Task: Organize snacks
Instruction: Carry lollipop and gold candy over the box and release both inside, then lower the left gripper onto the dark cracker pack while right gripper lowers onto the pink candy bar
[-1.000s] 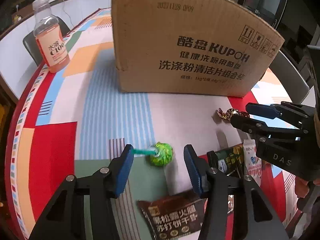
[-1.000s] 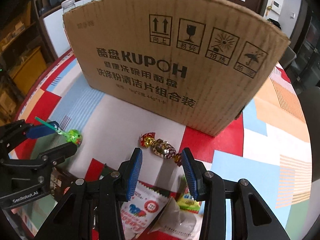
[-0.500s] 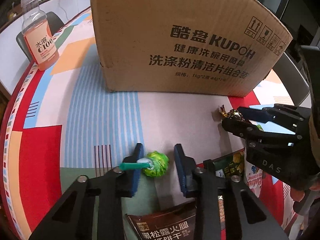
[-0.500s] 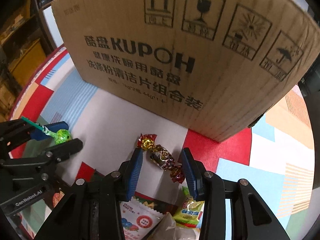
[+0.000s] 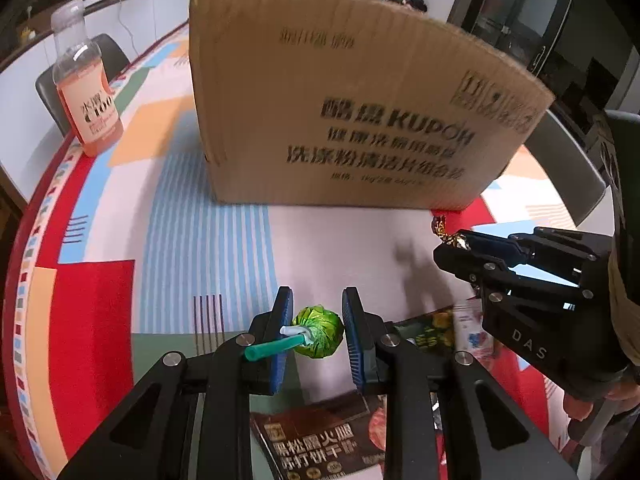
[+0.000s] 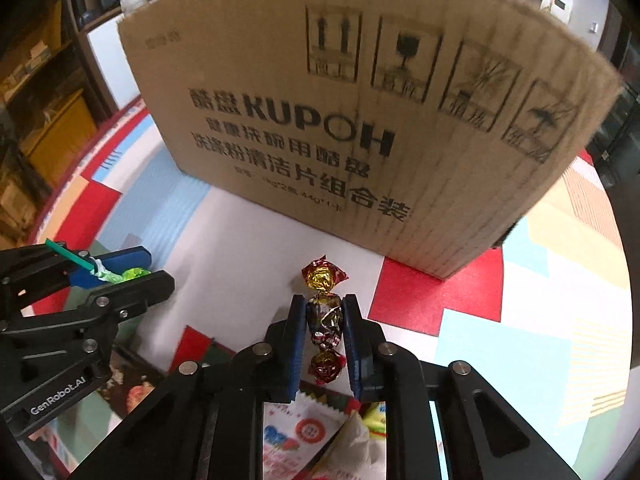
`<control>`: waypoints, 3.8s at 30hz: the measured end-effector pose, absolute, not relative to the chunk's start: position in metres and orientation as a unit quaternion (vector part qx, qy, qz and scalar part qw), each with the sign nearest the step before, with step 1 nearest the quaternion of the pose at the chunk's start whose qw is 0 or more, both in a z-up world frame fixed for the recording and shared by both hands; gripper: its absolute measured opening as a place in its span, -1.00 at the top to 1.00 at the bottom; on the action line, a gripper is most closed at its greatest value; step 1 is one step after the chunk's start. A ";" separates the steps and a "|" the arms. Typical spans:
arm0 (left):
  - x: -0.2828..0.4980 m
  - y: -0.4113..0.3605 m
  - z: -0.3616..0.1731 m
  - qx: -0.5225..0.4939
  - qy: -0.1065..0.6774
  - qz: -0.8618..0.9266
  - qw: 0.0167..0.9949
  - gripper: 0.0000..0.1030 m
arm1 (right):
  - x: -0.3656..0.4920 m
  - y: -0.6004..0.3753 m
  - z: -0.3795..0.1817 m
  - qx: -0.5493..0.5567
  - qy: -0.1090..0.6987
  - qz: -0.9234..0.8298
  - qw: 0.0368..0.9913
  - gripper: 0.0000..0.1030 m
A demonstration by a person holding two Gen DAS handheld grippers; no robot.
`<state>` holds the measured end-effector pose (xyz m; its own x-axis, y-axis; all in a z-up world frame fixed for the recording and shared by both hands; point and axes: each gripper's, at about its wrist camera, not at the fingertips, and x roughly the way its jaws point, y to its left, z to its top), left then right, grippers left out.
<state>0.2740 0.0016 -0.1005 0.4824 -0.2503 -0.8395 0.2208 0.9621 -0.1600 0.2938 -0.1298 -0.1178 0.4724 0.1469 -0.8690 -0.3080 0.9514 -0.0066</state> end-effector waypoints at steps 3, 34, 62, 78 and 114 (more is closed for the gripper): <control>0.263 0.001 -0.085 -0.014 0.473 -0.141 0.870 0.50 | 0.281 -0.131 -0.102 -0.073 0.479 0.134 0.864 0.63; 0.244 -0.009 0.086 -0.024 0.275 -0.168 0.946 0.50 | 0.234 -0.161 0.067 -0.006 0.267 0.135 0.954 0.63; 0.334 -0.026 0.057 0.007 0.333 -0.148 0.931 -0.05 | 0.320 -0.184 0.036 0.014 0.324 0.068 0.943 0.13; 0.256 -0.039 0.033 0.031 0.337 -0.176 0.924 -0.16 | 0.256 -0.199 0.014 0.006 0.346 0.088 0.934 0.13; 0.193 -0.027 -0.104 0.220 0.455 -0.263 0.822 -0.55 | 0.181 -0.147 -0.108 -0.028 0.518 0.103 0.849 0.13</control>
